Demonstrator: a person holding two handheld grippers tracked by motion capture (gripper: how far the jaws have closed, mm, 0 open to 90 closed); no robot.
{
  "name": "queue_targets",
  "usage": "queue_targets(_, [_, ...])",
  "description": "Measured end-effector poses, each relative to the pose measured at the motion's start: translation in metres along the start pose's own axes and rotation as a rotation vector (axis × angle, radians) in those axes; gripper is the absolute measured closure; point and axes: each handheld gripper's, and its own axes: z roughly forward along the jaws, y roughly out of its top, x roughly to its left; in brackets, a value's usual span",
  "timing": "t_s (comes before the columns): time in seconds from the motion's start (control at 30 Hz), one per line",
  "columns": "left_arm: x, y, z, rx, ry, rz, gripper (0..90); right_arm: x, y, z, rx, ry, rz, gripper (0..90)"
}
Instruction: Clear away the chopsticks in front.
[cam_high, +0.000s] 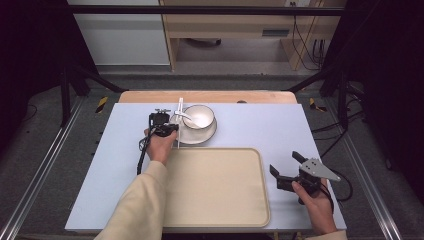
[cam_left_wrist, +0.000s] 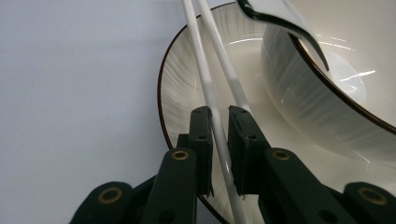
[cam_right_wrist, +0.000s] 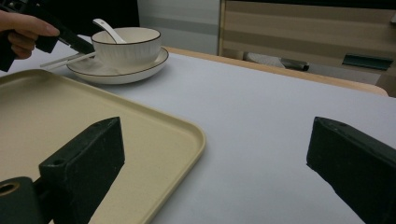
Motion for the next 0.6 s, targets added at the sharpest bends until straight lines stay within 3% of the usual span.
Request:
queue_targets(0.13, [0.0001, 0.0, -0.0006, 0.002, 0.015, 0.001, 84.9, -0.0005, 0.0, -0.0002, 0.002, 0.001, -0.002, 4.2])
queue_targets(0.3, [-0.0032, -0.0005, -0.0015, -0.004, 0.042, 0.028, 85.2, -0.001, -0.0003, -0.0001, 0.003, 0.002, -0.004, 4.2])
queue_targets(0.6, [-0.0006, 0.0005, -0.0101, -0.024, 0.056, 0.049, 85.3, -0.001, -0.0006, 0.0004, 0.005, 0.004, -0.005, 4.3])
